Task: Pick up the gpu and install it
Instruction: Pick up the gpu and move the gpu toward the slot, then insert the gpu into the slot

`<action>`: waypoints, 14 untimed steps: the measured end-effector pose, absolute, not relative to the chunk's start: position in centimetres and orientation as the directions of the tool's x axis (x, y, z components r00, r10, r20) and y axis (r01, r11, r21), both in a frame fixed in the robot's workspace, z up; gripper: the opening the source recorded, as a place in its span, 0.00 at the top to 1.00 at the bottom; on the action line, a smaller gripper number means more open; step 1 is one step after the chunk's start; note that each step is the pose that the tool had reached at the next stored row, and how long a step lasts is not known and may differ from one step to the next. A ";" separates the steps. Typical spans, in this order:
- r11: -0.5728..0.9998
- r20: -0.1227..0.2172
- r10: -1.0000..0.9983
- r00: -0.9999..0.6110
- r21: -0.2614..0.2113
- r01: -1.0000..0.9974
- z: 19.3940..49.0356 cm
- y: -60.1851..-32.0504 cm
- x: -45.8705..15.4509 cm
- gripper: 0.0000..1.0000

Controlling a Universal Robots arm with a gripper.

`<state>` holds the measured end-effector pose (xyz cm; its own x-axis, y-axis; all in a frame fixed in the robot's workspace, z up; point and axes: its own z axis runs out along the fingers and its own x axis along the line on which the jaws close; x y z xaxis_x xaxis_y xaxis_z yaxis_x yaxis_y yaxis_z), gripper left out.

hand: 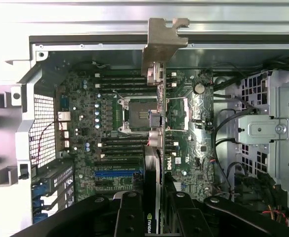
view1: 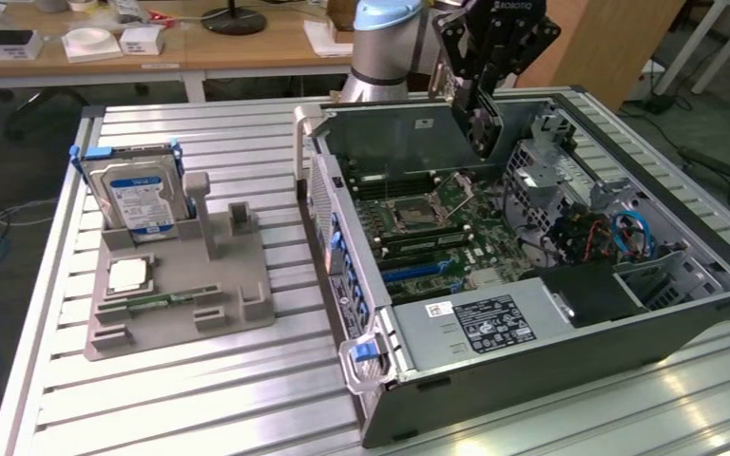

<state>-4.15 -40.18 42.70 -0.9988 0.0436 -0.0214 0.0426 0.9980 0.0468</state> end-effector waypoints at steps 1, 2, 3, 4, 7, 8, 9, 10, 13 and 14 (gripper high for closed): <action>0.998 -0.021 0.044 -0.999 0.047 0.043 42.7 -40.2 -4.2 0.74; 0.998 -0.021 0.044 -0.999 0.047 0.043 42.7 -40.2 -4.2 0.74; 0.998 -0.021 0.044 -0.999 0.047 0.043 42.7 -40.2 -4.2 0.74; 0.998 -0.021 0.044 -0.999 0.047 0.043 42.7 -40.2 -4.2 0.74; 0.998 -0.021 0.044 -0.999 0.047 0.043 42.7 -40.2 -4.2 0.74; 0.998 -0.021 0.044 -0.999 0.047 0.043 42.7 -40.2 -4.2 0.74; 0.998 -0.021 0.044 -0.999 0.047 0.043 42.7 -40.2 -4.2 0.74; 0.998 -0.021 0.043 -0.999 0.047 0.042 42.7 -40.2 -4.2 0.74; 0.999 -0.021 0.026 -0.999 0.047 0.024 42.7 -40.2 -4.2 0.74; 0.999 -0.021 0.014 -1.000 0.047 0.013 42.7 -40.2 -4.2 0.74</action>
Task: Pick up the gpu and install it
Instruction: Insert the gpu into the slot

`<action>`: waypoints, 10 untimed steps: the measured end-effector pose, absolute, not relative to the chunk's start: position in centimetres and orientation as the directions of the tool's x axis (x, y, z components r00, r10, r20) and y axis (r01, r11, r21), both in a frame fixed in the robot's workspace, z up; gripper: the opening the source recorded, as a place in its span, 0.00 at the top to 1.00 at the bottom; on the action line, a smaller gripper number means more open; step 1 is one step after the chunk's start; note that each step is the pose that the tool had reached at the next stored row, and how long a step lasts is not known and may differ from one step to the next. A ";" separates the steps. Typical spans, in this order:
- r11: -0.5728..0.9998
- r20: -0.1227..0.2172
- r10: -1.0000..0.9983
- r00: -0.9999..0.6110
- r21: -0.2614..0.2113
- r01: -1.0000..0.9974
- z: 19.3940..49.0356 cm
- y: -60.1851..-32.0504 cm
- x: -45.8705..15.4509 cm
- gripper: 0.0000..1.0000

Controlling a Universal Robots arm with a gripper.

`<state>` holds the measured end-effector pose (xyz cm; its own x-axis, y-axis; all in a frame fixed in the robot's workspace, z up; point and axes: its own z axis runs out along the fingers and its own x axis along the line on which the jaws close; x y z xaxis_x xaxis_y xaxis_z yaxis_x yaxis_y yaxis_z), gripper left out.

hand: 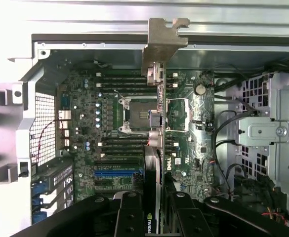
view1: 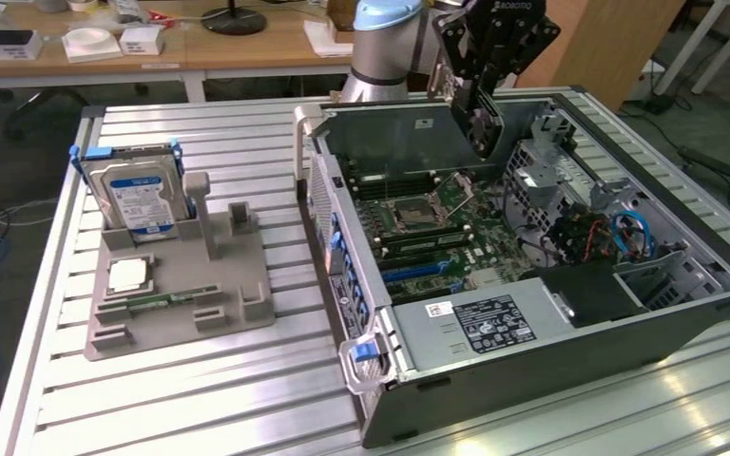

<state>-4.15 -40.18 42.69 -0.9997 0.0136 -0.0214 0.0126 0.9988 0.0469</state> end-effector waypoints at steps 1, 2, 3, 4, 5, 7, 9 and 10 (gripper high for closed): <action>0.999 -0.021 0.001 -1.000 0.047 0.000 42.7 -40.2 -4.2 0.74; 0.999 -0.021 -0.011 -1.000 0.047 -0.012 42.7 -40.2 -4.2 0.74; 0.999 -0.021 -0.023 -1.000 0.047 -0.024 42.7 -40.2 -4.2 0.74; 0.998 -0.021 -0.035 -0.999 0.047 -0.036 42.7 -40.2 -4.2 0.74; 0.998 -0.021 -0.047 -0.999 0.047 -0.048 42.7 -40.2 -4.2 0.74; 0.996 -0.021 -0.071 -0.997 0.047 -0.072 42.7 -40.2 -4.2 0.74; 0.994 -0.021 -0.093 -0.995 0.047 -0.094 42.7 -40.2 -4.3 0.74; 0.993 -0.021 -0.106 -0.994 0.047 -0.106 42.7 -40.2 -4.3 0.74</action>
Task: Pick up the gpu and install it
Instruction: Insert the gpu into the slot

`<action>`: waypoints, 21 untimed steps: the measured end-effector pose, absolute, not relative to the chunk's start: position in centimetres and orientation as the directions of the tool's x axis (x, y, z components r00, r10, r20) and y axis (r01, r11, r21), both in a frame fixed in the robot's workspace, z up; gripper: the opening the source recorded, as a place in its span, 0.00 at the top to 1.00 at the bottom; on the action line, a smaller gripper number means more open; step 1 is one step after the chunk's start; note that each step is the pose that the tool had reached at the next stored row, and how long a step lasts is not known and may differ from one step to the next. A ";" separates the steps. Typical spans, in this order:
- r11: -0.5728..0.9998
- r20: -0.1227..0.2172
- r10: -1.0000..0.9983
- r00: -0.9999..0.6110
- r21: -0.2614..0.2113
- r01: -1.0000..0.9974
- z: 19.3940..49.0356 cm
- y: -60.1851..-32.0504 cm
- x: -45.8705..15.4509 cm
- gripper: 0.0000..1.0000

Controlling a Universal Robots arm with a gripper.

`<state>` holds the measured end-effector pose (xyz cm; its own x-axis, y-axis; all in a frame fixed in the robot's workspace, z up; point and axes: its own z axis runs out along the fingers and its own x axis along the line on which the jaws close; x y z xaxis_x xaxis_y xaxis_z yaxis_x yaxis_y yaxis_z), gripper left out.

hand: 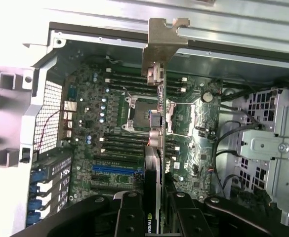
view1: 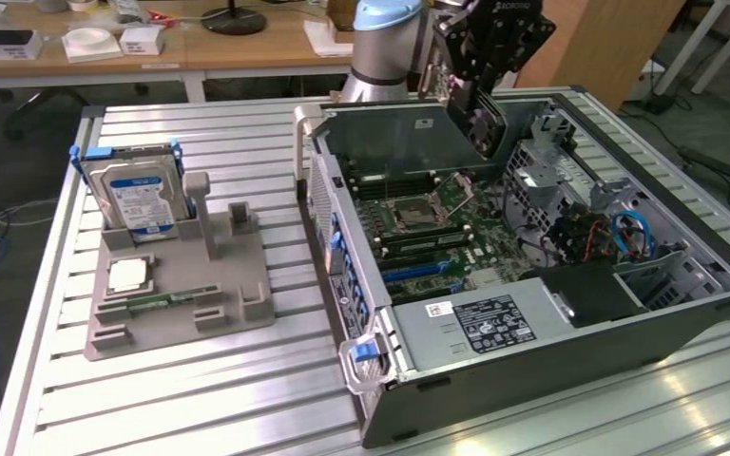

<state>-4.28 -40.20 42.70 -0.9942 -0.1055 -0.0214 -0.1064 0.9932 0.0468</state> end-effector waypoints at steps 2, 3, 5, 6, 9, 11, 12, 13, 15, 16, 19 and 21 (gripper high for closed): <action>0.990 -0.021 -0.132 -0.991 0.047 -0.133 42.7 -40.2 -4.3 0.74; 0.988 -0.021 -0.146 -0.989 0.047 -0.147 42.7 -40.2 -4.3 0.74; 0.983 -0.021 -0.174 -0.984 0.047 -0.175 42.7 -40.2 -4.3 0.74; 0.981 -0.021 -0.187 -0.982 0.047 -0.188 42.7 -40.2 -4.3 0.74; 0.973 -0.021 -0.227 -0.974 0.047 -0.227 42.7 -40.2 -4.3 0.74; 0.966 -0.021 -0.254 -0.967 0.047 -0.254 42.7 -40.2 -4.3 0.74; 0.962 -0.021 -0.267 -0.964 0.047 -0.267 42.7 -40.2 -4.3 0.74; 0.959 -0.021 -0.280 -0.960 0.047 -0.281 42.7 -40.2 -4.3 0.74; 0.951 -0.021 -0.306 -0.952 0.047 -0.307 42.7 -40.2 -4.3 0.74; 0.946 -0.021 -0.319 -0.948 0.047 -0.320 42.7 -40.2 -4.4 0.74; 0.934 -0.021 -0.353 -0.935 0.047 -0.354 42.7 -40.2 -4.4 0.74; 0.926 -0.021 -0.375 -0.927 0.047 -0.376 42.7 -40.2 -4.4 0.74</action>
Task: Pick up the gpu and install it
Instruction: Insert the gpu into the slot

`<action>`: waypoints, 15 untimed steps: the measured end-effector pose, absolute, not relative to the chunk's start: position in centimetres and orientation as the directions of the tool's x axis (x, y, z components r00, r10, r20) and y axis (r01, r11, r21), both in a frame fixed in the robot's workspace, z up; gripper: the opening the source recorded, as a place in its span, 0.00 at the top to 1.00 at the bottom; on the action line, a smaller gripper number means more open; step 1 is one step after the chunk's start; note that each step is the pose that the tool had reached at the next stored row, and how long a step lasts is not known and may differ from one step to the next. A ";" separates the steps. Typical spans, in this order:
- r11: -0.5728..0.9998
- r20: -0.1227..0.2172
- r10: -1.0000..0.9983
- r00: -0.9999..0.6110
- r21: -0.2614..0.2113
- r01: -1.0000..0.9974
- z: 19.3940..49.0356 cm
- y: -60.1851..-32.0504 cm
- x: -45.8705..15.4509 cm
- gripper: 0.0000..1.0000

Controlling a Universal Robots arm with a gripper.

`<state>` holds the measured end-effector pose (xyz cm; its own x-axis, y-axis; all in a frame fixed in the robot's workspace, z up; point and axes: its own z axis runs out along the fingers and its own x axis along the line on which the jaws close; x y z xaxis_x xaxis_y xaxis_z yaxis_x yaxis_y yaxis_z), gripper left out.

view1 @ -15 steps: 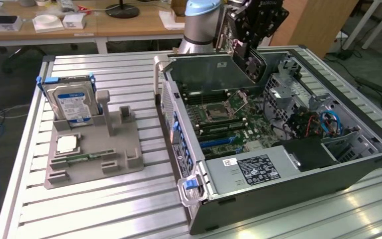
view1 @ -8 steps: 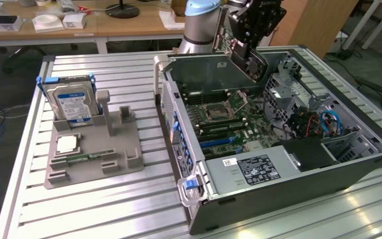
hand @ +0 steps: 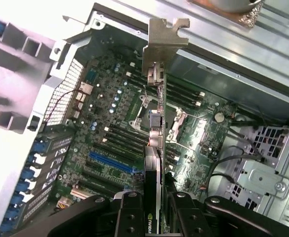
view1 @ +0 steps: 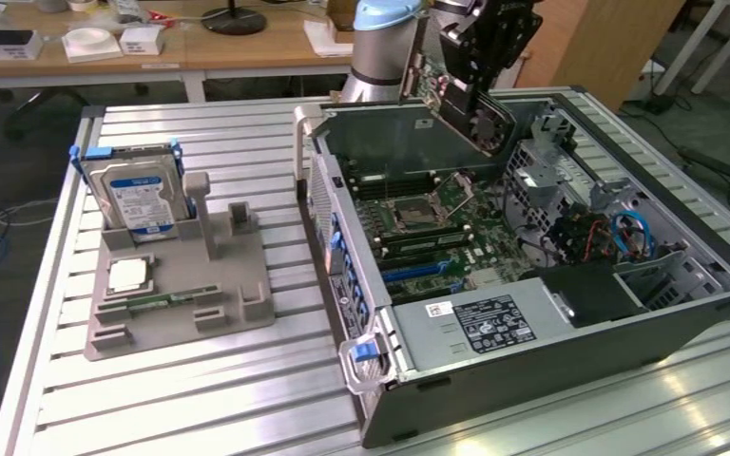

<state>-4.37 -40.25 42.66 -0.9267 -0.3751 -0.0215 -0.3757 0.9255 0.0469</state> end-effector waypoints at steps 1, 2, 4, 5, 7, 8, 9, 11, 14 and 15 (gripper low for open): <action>0.921 -0.021 -0.387 -0.922 0.047 -0.387 42.7 -40.3 -4.4 0.74; 0.916 -0.021 -0.398 -0.917 0.047 -0.399 42.7 -40.3 -4.4 0.74; 0.905 -0.021 -0.423 -0.906 0.047 -0.423 42.7 -40.3 -4.4 0.74; 0.899 -0.021 -0.435 -0.900 0.047 -0.435 42.7 -40.3 -4.4 0.74; 0.888 -0.021 -0.458 -0.889 0.047 -0.458 42.7 -40.3 -4.4 0.74; 0.882 -0.021 -0.469 -0.883 0.047 -0.469 42.6 -40.3 -4.4 0.74; 0.875 -0.021 -0.481 -0.877 0.047 -0.481 42.6 -40.3 -4.4 0.74; 0.859 -0.021 -0.509 -0.861 0.047 -0.509 42.6 -40.3 -4.4 0.74; 0.840 -0.021 -0.540 -0.841 0.047 -0.540 42.6 -40.3 -4.5 0.74; 0.834 -0.021 -0.550 -0.835 0.047 -0.550 42.6 -40.3 -4.5 0.74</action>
<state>-4.47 -40.34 42.62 -0.8348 -0.5501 -0.0214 -0.5505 0.8335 0.0468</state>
